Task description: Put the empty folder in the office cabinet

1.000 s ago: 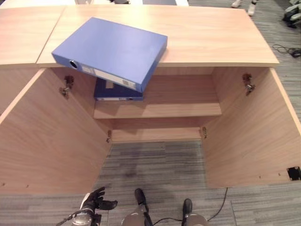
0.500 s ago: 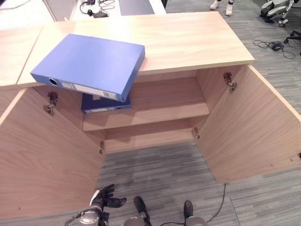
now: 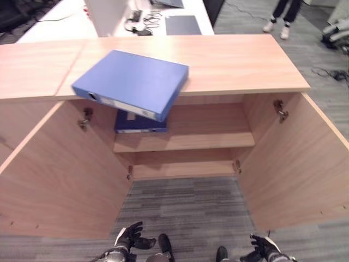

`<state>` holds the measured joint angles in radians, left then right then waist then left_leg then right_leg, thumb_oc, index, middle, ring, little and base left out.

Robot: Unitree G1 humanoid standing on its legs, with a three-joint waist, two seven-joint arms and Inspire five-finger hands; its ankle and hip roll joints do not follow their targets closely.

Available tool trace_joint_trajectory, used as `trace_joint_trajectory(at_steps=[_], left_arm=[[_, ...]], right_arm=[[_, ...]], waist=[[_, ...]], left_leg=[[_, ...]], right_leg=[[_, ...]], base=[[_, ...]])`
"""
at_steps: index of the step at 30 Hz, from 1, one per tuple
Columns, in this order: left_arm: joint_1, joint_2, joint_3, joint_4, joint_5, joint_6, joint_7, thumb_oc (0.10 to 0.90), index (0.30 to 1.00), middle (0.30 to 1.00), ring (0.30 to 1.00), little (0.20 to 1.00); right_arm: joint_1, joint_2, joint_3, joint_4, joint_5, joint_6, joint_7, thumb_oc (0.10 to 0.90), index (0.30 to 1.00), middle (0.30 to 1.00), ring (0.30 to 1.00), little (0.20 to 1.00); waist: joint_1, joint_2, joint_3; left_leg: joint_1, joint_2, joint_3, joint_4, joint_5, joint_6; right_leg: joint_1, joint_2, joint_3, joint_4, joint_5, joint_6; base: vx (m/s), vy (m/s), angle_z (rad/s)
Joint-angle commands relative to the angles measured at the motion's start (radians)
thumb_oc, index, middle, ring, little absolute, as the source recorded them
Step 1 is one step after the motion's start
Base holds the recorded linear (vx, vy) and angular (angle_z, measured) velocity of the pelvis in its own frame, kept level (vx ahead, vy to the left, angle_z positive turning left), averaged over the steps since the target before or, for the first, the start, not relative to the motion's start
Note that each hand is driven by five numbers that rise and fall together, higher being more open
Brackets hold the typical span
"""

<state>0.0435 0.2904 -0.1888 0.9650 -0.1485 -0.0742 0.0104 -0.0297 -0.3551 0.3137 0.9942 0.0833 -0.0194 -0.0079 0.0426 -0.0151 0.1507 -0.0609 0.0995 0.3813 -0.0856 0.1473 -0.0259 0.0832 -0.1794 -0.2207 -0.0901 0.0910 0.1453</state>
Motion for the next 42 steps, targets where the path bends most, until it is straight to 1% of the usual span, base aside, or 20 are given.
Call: trace_joint_trajectory(at_steps=[1,12,15,16,20,21,22,23,24,25,26,27,28,29,33,35,37,39,40,42], left_arm=[[-0.086,0.026,-0.024,0.002,0.046,-0.049,0.006,0.800,0.900,0.900,0.900,0.900],[-0.084,0.051,-0.032,-0.051,0.061,-0.061,0.016,0.800,0.900,0.900,0.900,0.900],[-0.074,0.067,-0.035,-0.085,0.064,-0.066,0.019,0.800,0.900,0.900,0.900,0.900],[-0.074,0.067,-0.035,-0.085,0.064,-0.066,0.019,0.800,0.900,0.900,0.900,0.900],[-0.062,0.086,-0.024,-0.104,0.059,-0.063,0.021,0.800,0.900,0.900,0.900,0.900],[-0.059,0.098,-0.021,-0.109,0.058,-0.062,0.020,0.800,0.900,0.900,0.900,0.900],[-0.059,0.098,-0.021,-0.109,0.058,-0.062,0.020,0.800,0.900,0.900,0.900,0.900],[-0.055,0.099,-0.016,-0.105,0.055,-0.063,0.021,0.800,0.900,0.900,0.900,0.900],[-0.055,0.099,-0.014,-0.100,0.051,-0.064,0.020,0.800,0.900,0.900,0.900,0.900],[-0.055,0.099,-0.014,-0.100,0.051,-0.064,0.020,0.800,0.900,0.900,0.900,0.900],[-0.060,0.094,-0.010,-0.074,0.048,-0.062,0.020,0.800,0.900,0.900,0.900,0.900],[-0.066,0.090,-0.006,-0.054,0.047,-0.060,0.021,0.800,0.900,0.900,0.900,0.900],[-0.067,0.090,-0.006,-0.054,0.047,-0.060,0.021,0.800,0.900,0.900,0.900,0.900],[-0.085,0.088,0.003,-0.019,0.056,-0.060,0.025,0.800,0.900,0.900,0.900,0.900],[-0.104,0.082,0.010,0.011,0.053,-0.062,0.029,0.800,0.900,0.900,0.900,0.900],[-0.104,0.077,0.008,0.025,0.063,-0.062,0.030,0.800,0.900,0.900,0.900,0.900],[-0.097,0.071,0.010,0.020,0.062,-0.061,0.029,0.800,0.900,0.900,0.900,0.900],[-0.088,0.057,0.013,0.029,0.040,-0.060,0.030,0.800,0.900,0.900,0.900,0.900],[-0.088,0.056,0.013,0.029,0.040,-0.060,0.030,0.800,0.900,0.900,0.900,0.900],[-0.089,0.047,0.006,0.036,0.027,-0.058,0.029,0.800,0.900,0.900,0.900,0.900]], right_arm=[[-0.138,0.011,0.012,-0.109,0.040,-0.066,0.005,0.800,0.900,0.900,0.900,0.900],[-0.192,0.007,0.029,-0.306,0.083,-0.101,-0.006,0.800,0.900,0.900,0.900,0.900],[-0.181,0.004,0.020,-0.341,0.090,-0.109,-0.006,0.800,0.900,0.900,0.900,0.900],[-0.181,0.004,0.020,-0.341,0.090,-0.109,-0.006,0.800,0.900,0.900,0.900,0.900],[-0.173,0.013,0.015,-0.330,0.093,-0.106,-0.005,0.800,0.900,0.900,0.900,0.900],[-0.167,0.022,0.007,-0.307,0.096,-0.107,-0.007,0.800,0.900,0.900,0.900,0.900],[-0.167,0.022,0.007,-0.307,0.096,-0.107,-0.007,0.800,0.900,0.900,0.900,0.900],[-0.160,0.020,-0.004,-0.280,0.101,-0.103,-0.011,0.800,0.900,0.900,0.900,0.900],[-0.157,0.016,-0.013,-0.268,0.103,-0.102,-0.014,0.800,0.900,0.900,0.900,0.900],[-0.157,0.015,-0.013,-0.268,0.103,-0.102,-0.014,0.800,0.900,0.900,0.900,0.900],[-0.150,0.010,-0.029,-0.244,0.112,-0.098,-0.021,0.800,0.900,0.900,0.900,0.900],[-0.146,0.010,-0.043,-0.228,0.120,-0.096,-0.025,0.800,0.900,0.900,0.900,0.900],[-0.146,0.010,-0.043,-0.228,0.120,-0.096,-0.025,0.800,0.900,0.900,0.900,0.900],[-0.126,0.010,-0.071,-0.197,0.129,-0.091,-0.029,0.800,0.900,0.900,0.900,0.900],[-0.074,0.007,-0.108,-0.141,0.125,-0.075,-0.028,0.800,0.900,0.900,0.900,0.900],[-0.042,0.006,-0.123,-0.114,0.127,-0.070,-0.023,0.800,0.900,0.900,0.900,0.900],[-0.031,0.000,-0.132,-0.095,0.128,-0.067,-0.022,0.800,0.900,0.900,0.900,0.900],[-0.010,-0.008,-0.140,-0.063,0.132,-0.061,-0.015,0.800,0.900,0.900,0.900,0.900],[-0.010,-0.009,-0.140,-0.063,0.132,-0.061,-0.015,0.800,0.900,0.900,0.900,0.900],[-0.001,-0.022,-0.136,-0.061,0.132,-0.060,-0.010,0.800,0.900,0.900,0.900,0.900]], waist=[[0.047,-0.014,0.025],[0.105,-0.049,0.022],[0.112,-0.051,0.030],[0.112,-0.051,0.030],[0.106,-0.035,0.050],[0.107,-0.026,0.058],[0.107,-0.026,0.058],[0.099,-0.021,0.059],[0.090,-0.018,0.064],[0.090,-0.018,0.065],[0.069,-0.017,0.073],[0.055,-0.015,0.080],[0.054,-0.014,0.081],[0.017,-0.015,0.091],[-0.040,-0.011,0.097],[-0.056,-0.015,0.079],[-0.063,-0.008,0.069],[-0.076,0.011,0.052],[-0.076,0.012,0.052],[-0.086,0.029,0.045]], left_leg=[[0.057,0.001,-0.069,0.028,-0.089,-0.051],[0.047,-0.031,-0.098,0.028,-0.107,-0.026],[0.050,-0.043,-0.112,0.025,-0.111,-0.011],[0.049,-0.044,-0.112,0.025,-0.111,-0.011],[0.075,-0.029,-0.135,0.010,-0.119,0.006],[0.095,-0.021,-0.141,0.007,-0.131,0.008],[0.095,-0.021,-0.141,0.007,-0.131,0.008],[0.113,-0.023,-0.155,0.004,-0.140,0.004],[0.124,-0.023,-0.164,0.004,-0.147,0.000],[0.125,-0.023,-0.164,0.004,-0.147,-0.001],[0.157,-0.033,-0.174,0.001,-0.169,-0.009],[0.175,-0.036,-0.181,0.002,-0.181,-0.014],[0.176,-0.035,-0.181,0.002,-0.182,-0.014],[0.212,-0.040,-0.207,0.006,-0.211,-0.026],[0.267,-0.049,-0.250,0.009,-0.252,-0.039],[0.289,-0.062,-0.270,0.009,-0.273,-0.039],[0.301,-0.059,-0.277,0.008,-0.278,-0.043],[0.315,-0.032,-0.293,0.020,-0.286,-0.058],[0.314,-0.030,-0.293,0.021,-0.287,-0.059],[0.302,0.000,-0.310,0.051,-0.280,-0.078]], right_leg=[[0.053,-0.027,-0.019,0.074,-0.129,0.057],[0.044,-0.060,-0.054,0.137,-0.099,0.082],[0.000,-0.080,-0.042,0.261,-0.058,0.105],[-0.001,-0.080,-0.042,0.262,-0.058,0.105],[-0.101,-0.048,0.014,0.437,-0.003,0.116],[-0.131,-0.035,0.014,0.469,-0.031,0.116],[-0.131,-0.035,0.015,0.469,-0.031,0.116],[-0.156,-0.023,0.010,0.411,-0.090,0.088],[-0.157,-0.014,0.009,0.374,-0.110,0.073],[-0.156,-0.014,0.009,0.374,-0.110,0.073],[-0.193,-0.014,0.015,0.271,-0.089,0.062],[-0.215,-0.018,0.011,0.219,-0.067,0.064],[-0.213,-0.017,0.010,0.218,-0.066,0.064],[-0.268,-0.038,0.031,0.143,-0.014,0.081],[-0.306,-0.053,0.074,0.098,0.033,0.095],[-0.282,-0.056,0.088,0.078,0.051,0.095],[-0.272,-0.055,0.089,0.077,0.061,0.093],[-0.269,-0.043,0.078,0.105,0.052,0.078],[-0.269,-0.042,0.077,0.106,0.050,0.078],[-0.274,-0.026,0.056,0.133,0.020,0.054]], base=[[0.01,0.024,0.28],[-0.02,0.039,0.17],[-0.01,0.076,0.11],[-0.01,0.047,0.24],[0.01,0.054,0.13],[0.05,0.040,-0.04],[0.15,0.054,-0.04],[0.16,0.016,0.05],[0.16,0.016,0.17],[0.20,-0.043,0.23],[0.21,-0.052,0.23],[0.21,-0.052,0.15],[0.30,-0.113,0.12],[0.32,-0.128,0.27],[0.31,-0.117,0.35],[0.27,-0.086,0.26],[0.19,-0.079,0.70],[0.26,-0.200,0.43],[0.28,-0.255,0.25],[0.16,-0.173,0.15]])
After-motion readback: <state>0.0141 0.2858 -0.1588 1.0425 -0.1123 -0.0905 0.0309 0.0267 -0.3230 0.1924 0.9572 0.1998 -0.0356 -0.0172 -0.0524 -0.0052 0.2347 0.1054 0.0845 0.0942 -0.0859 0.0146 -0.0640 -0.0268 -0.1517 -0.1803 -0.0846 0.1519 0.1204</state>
